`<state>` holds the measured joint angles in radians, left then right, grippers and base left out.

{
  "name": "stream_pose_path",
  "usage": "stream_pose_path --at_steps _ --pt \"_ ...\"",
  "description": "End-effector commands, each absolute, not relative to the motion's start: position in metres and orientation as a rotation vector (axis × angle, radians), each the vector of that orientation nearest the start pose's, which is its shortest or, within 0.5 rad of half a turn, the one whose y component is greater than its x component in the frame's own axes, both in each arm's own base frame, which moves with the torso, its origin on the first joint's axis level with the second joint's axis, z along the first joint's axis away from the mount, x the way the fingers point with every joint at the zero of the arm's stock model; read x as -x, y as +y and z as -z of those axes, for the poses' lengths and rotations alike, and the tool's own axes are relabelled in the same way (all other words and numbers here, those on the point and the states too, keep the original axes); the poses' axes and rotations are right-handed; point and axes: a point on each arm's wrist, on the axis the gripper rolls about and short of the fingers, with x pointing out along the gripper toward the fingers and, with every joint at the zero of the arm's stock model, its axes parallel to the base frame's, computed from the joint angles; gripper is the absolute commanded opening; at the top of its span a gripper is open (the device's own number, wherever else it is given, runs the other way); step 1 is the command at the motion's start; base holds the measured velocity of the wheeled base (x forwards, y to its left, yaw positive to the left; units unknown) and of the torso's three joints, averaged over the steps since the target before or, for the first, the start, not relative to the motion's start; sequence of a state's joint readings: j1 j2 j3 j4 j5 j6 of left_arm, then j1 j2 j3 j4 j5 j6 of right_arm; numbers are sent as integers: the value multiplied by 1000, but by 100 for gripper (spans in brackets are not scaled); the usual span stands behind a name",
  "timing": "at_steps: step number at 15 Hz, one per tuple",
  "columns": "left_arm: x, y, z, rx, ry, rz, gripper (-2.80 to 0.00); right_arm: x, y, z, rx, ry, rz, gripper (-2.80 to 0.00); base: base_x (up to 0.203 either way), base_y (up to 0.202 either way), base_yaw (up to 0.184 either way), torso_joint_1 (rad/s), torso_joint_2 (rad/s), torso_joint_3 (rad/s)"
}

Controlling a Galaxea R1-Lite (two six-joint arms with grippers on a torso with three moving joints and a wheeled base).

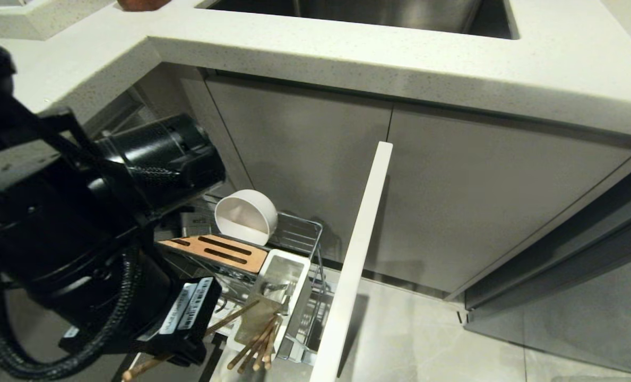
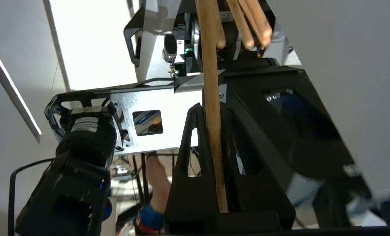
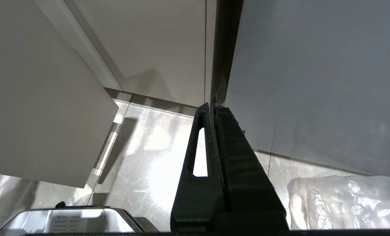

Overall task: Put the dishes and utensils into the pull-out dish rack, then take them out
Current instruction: Pick up the chopsticks and place it in the cupboard

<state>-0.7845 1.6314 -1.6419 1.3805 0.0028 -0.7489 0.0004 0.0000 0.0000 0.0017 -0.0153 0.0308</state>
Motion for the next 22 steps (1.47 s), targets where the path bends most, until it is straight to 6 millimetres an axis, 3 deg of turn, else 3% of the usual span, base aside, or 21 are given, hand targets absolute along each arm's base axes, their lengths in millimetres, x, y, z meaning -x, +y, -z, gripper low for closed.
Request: stream_pose_path --at_steps 1,7,12,22 --pt "-161 -160 -263 52 1466 96 -280 23 0 -75 -31 4 14 -280 0 0 0 0 0 0" --pt "-206 -177 -224 77 1516 10 -280 23 0 -75 -31 3 14 -280 0 0 0 0 0 0" --pt "-244 -175 -198 183 1557 -15 -280 23 0 -74 -31 4 14 -280 0 0 0 0 0 0" --pt "-262 -173 -183 236 1597 -16 -280 23 0 -75 -31 3 14 -280 0 0 0 0 0 0"
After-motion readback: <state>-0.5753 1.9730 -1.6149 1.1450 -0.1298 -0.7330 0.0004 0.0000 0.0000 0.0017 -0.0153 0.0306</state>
